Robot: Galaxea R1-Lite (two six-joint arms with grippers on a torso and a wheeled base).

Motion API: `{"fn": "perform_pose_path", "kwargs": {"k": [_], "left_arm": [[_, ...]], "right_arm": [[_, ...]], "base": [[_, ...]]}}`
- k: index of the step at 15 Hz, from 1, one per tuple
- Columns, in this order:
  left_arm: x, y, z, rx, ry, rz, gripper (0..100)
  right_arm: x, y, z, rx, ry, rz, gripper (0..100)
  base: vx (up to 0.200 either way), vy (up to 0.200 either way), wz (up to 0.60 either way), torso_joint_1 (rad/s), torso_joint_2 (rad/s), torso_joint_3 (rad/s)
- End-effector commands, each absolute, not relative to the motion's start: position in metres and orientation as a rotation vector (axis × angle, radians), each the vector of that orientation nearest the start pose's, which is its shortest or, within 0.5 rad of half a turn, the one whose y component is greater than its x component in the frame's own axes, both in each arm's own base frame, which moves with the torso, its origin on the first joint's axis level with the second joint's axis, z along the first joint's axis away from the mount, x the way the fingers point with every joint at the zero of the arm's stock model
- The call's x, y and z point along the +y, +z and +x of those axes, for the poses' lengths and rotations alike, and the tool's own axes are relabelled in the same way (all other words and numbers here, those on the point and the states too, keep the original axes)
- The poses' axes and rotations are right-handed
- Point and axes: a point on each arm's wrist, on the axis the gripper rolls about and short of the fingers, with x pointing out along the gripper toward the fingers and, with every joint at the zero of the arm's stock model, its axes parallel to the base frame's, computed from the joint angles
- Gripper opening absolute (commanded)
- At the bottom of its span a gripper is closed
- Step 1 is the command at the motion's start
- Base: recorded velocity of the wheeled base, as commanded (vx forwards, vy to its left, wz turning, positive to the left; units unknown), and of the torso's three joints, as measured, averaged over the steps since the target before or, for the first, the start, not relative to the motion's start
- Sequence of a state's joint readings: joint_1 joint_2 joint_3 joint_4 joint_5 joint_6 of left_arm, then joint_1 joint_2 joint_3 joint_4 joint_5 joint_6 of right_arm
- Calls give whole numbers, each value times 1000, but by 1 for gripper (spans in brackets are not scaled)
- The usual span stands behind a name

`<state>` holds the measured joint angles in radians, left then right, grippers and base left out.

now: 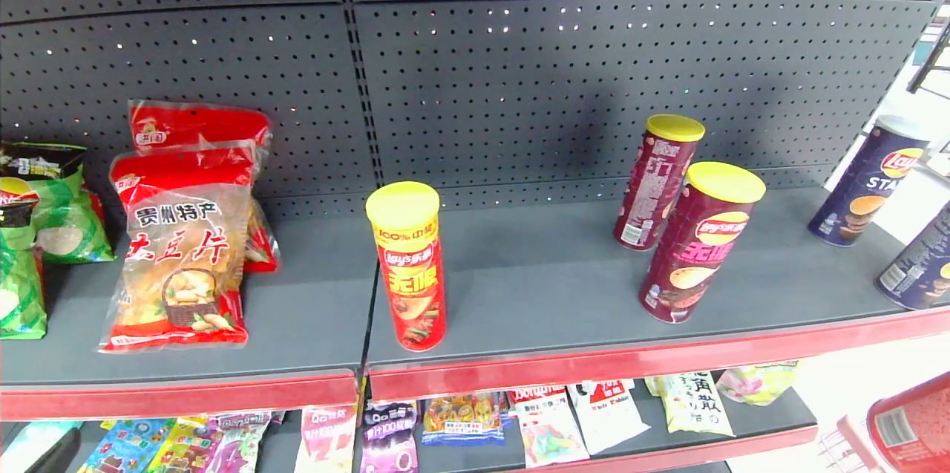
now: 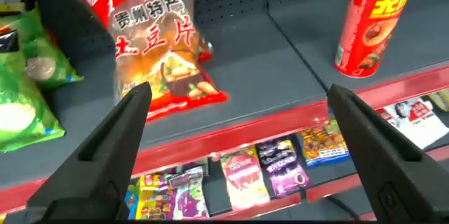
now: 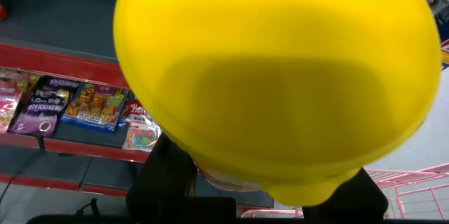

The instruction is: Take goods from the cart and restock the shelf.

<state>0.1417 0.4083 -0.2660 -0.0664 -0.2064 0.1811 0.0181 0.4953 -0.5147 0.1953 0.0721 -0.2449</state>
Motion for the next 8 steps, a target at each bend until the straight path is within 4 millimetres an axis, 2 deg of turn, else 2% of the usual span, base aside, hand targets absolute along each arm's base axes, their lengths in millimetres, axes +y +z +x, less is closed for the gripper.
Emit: {"fn": "perform_pose_path", "kwargs": {"k": [1,2,4,8], "left_arm": [[2,150,5,88,177,171,100],[2,141,2,95,186,176,100],[1,123,-3,100,177,200,100],[0,108,-10,109,169,209,100]], "right_arm": [[2,203,9,163,111,-240,0],[2,202,9,164,111,-240,0],[2,202,9,164,113,-240,0],[2,202,9,165,111,-229,0]], "base": [[0,0,0,0,0,0],[0,0,0,0,0,0],[0,0,600,5,2,7],[0,0,600,5,2,2]]}}
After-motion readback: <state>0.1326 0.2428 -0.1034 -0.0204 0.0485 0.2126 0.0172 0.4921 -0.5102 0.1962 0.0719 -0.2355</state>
